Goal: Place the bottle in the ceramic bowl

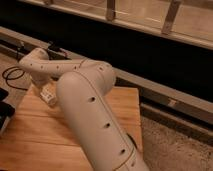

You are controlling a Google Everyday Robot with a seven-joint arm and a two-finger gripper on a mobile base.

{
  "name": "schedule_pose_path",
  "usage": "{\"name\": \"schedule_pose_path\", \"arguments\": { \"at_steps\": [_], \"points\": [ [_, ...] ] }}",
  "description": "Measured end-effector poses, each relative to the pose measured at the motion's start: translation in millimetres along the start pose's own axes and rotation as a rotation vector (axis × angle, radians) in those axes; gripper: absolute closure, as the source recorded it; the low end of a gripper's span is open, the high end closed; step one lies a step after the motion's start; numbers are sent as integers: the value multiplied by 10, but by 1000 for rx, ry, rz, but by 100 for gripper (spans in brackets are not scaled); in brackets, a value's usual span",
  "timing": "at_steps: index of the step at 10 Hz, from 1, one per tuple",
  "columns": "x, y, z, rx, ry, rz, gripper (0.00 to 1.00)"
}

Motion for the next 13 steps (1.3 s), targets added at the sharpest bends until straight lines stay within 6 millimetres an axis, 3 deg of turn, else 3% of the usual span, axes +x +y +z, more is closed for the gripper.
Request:
{"name": "schedule_pose_path", "arguments": {
  "at_steps": [2,6,13],
  "points": [
    [40,-104,162,-20,22,3,35],
    [71,-101,412,-80,52,12,35],
    [64,116,820,-163,130,-10,35]
  ]
}}
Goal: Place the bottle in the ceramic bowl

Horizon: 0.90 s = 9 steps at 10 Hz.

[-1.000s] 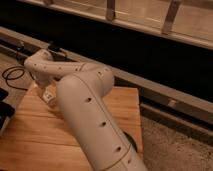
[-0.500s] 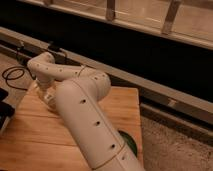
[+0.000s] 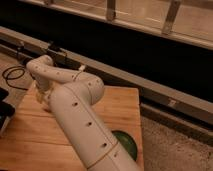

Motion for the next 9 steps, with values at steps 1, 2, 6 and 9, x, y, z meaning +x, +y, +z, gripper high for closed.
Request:
{"name": "schedule_pose_path", "arguments": {
  "at_steps": [1,2,6,9],
  "points": [
    [12,9,84,-10,18,-2,35],
    [13,7,122,-14,24,-5,37],
    [24,35,130,-5,31,-23,75],
    [34,-15,-125,39,-13,-19,99]
  ]
}}
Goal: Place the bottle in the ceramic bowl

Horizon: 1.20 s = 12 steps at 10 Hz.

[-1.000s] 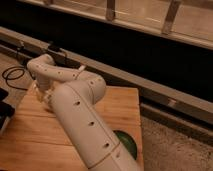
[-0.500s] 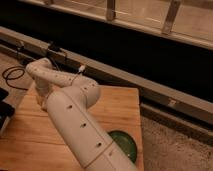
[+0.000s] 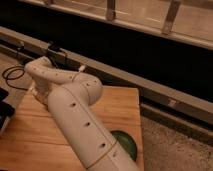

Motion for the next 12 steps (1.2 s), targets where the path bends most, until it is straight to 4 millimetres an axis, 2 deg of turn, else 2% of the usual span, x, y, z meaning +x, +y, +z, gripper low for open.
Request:
{"name": "schedule_pose_path", "arguments": {
  "at_steps": [1,2,4,5,7,9,10,12],
  "points": [
    [17,-32,-238,30,-30,7,100],
    [40,-44,-395,52,-46,10,100],
    [131,-83,-920,128,-88,17,100],
    [219,-96,-1176,165,-104,24,100],
    [501,-190,-1535,223,-117,58,100],
    [744,-300,-1676,234,-116,118,100],
    [835,-319,-1673,220,-126,146,100],
    [1234,-555,-1622,174,-167,240,100]
  ]
}}
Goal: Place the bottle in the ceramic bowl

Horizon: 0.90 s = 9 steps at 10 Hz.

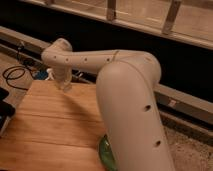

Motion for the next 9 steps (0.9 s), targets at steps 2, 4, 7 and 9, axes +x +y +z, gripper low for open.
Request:
{"name": "schedule_pose_path", "arguments": {
  "at_steps": [2,4,7,9],
  "points": [
    [356,-326,53,-74,-40,86,100],
    [512,-447,57,-122,-68,121,100],
    [492,-426,65,-136,-81,117,100],
    [592,-611,-29,-128,-154,150,100]
  ]
}}
